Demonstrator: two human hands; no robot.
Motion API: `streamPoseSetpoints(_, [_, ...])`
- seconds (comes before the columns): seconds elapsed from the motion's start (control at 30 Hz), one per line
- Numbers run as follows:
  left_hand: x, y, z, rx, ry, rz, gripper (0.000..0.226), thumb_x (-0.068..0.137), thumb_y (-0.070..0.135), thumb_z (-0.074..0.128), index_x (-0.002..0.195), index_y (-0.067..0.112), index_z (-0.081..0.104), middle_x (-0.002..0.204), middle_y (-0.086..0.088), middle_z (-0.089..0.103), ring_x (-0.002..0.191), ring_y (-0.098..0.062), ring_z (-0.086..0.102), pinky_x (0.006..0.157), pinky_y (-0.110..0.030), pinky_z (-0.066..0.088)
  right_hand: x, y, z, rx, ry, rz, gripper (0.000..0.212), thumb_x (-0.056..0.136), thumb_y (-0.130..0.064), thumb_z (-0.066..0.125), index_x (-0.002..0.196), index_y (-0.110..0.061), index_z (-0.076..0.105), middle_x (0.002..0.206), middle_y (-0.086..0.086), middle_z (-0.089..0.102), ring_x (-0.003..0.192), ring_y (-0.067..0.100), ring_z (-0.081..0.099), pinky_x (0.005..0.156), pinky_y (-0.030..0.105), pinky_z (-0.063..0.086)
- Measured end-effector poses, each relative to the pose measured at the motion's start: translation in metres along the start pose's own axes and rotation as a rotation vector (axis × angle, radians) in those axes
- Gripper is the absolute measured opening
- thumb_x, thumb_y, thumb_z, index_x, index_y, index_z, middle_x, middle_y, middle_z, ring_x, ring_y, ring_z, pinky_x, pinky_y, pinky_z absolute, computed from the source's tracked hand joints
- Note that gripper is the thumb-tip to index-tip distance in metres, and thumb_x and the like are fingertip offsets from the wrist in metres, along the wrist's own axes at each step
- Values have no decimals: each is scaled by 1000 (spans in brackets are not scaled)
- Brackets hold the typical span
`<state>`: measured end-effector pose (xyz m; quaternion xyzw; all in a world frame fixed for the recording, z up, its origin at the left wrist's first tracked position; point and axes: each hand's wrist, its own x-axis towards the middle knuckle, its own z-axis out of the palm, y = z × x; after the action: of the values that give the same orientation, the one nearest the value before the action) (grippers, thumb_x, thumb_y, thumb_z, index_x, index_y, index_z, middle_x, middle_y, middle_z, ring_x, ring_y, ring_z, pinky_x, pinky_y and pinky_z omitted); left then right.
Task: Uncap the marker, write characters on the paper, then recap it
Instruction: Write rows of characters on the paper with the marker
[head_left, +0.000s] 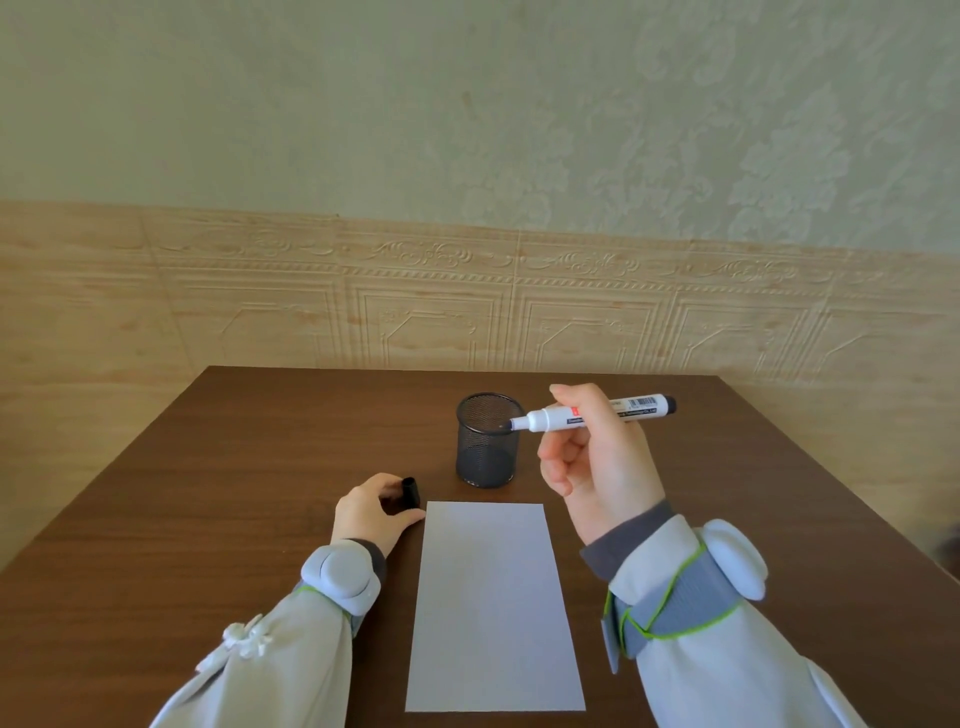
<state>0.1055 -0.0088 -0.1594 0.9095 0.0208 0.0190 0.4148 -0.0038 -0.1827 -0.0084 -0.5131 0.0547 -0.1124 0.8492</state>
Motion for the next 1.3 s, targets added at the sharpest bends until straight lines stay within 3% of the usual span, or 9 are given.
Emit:
streamPoseSetpoints(0.23, [0,-4,-2,-24,-30,3,43,75,24,76,114,18,59,114,1,65,109,-16,56,90,-25,41,-1,1,1,11,9,8,29,88,-11,53,60,-6,53,38,7,48,29,14,35,33,19,24])
streamPoseSetpoints(0.4, [0,-4,-1,-10,-28,15,40,80,26,72,117,18,59,117,-1,64,110,-20,56,92,-29,44,-1,1,1,-2,11,13,28,88,-11,54,61,-5,53,38,7,48,30,14,35,33,19,25])
streamPoseSetpoints(0.57, [2,-3,2,-8,5,39,27,86,25,65,111,16,63,113,-2,66,106,-19,57,88,-27,43,-1,1,0,-12,15,15,27,88,-11,55,62,-5,54,38,7,49,29,14,36,32,19,25])
streamPoseSetpoints(0.77, [2,-2,6,-3,18,28,39,83,27,68,119,18,58,114,-2,65,108,-20,56,91,-30,45,0,2,-3,-15,32,26,30,88,-12,56,58,-6,55,39,7,49,30,13,37,32,19,26])
streamPoseSetpoints(1.3, [5,-4,8,40,47,57,36,81,25,70,115,18,61,111,-1,66,108,-20,54,89,-30,44,5,4,-4,-22,33,29,29,88,-13,56,60,-4,55,39,7,51,29,13,38,32,18,28])
